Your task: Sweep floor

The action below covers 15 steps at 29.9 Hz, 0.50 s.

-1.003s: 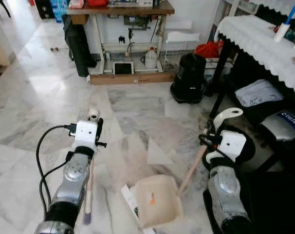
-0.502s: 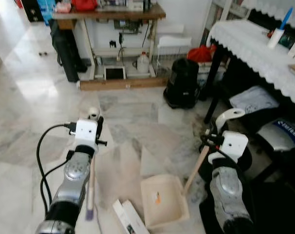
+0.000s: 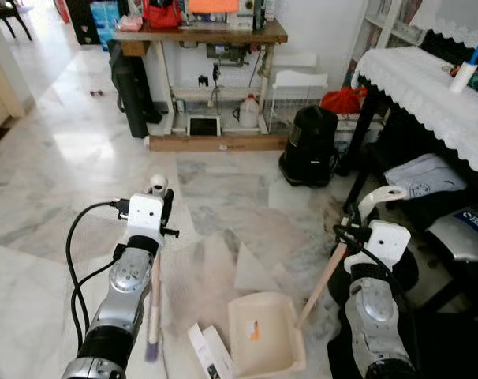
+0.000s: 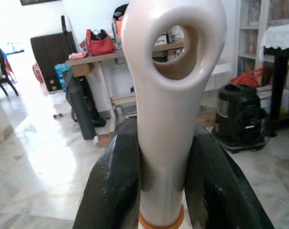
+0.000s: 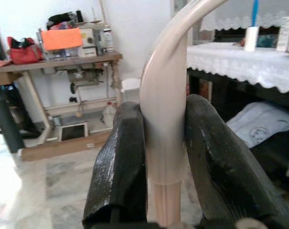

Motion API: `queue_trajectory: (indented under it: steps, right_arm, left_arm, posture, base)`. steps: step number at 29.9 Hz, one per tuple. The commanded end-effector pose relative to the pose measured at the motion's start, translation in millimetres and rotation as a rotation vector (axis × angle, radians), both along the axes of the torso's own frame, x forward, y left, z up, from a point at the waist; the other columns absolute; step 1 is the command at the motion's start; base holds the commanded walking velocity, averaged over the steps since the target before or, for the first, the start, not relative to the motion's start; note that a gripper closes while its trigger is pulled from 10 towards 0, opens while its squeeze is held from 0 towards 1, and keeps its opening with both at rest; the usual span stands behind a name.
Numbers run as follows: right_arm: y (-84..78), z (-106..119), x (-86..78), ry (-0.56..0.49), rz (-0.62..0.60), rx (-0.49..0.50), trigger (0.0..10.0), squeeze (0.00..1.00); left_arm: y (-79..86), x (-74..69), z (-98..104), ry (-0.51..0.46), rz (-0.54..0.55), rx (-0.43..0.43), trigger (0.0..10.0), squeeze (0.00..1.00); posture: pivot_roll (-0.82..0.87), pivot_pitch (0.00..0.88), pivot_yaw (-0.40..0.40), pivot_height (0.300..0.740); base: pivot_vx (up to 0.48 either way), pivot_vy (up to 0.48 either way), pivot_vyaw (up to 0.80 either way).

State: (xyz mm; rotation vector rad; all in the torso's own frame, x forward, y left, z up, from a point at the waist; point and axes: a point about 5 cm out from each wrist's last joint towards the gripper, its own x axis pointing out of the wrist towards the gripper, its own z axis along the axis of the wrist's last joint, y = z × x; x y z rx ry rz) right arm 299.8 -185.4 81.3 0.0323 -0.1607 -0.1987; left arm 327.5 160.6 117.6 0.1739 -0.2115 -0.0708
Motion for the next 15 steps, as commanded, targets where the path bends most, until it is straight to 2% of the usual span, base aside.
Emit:
queue_trajectory:
  steps: [1,15]
  right_arm:
    - [-1.2,9.6,5.1,-0.036,0.006,-0.008,10.0,0.00]
    - [1.0,12.4,6.4,-0.052,0.003,-0.011,10.0,0.00]
  left_arm:
    - [0.6,2.0,7.5,-0.032,-0.001,-0.007,10.0,0.00]
    - [1.1,2.3,8.6,-0.036,0.001,-0.007,10.0,0.00]
  posture:
    - [0.10,0.000,-0.031,0.740]
    - [0.10,0.000,-0.030,0.740]
  base:
    - [0.000,0.394,0.00]
    - [0.000,0.399,-0.08]
